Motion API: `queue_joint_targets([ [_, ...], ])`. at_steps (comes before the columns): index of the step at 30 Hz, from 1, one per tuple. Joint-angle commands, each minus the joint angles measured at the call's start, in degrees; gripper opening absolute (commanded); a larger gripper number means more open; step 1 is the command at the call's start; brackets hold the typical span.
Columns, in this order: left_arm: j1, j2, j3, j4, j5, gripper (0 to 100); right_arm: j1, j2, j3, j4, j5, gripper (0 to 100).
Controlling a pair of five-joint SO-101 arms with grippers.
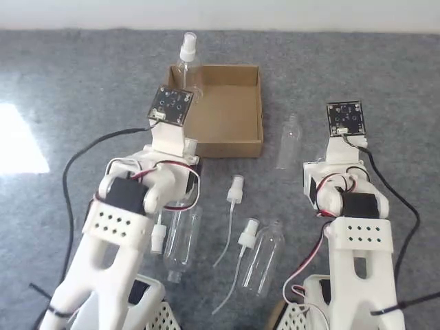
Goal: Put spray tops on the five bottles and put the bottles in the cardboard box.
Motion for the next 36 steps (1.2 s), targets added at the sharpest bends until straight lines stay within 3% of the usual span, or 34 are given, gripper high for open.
queue_joint_targets([
  [1,-1.3,-4.9,0.3,-1.5,-0.4,1,0.3,-2.7,-0.5,-0.7,1.3,13.5],
  [8,-6.2,-8.6,0.4,-1.4,-0.3,1,0.2,-2.8,-0.8,-0.3,4.0,13.6],
  [21,-7.1,-23.0,5.2,-1.8,0.0,1,-3.9,-6.5,-3.6,7.4,5.2,13.7],
  [36,-7.1,-35.6,11.5,-5.0,0.0,1,-16.0,-22.8,-3.4,17.3,9.1,13.3],
])
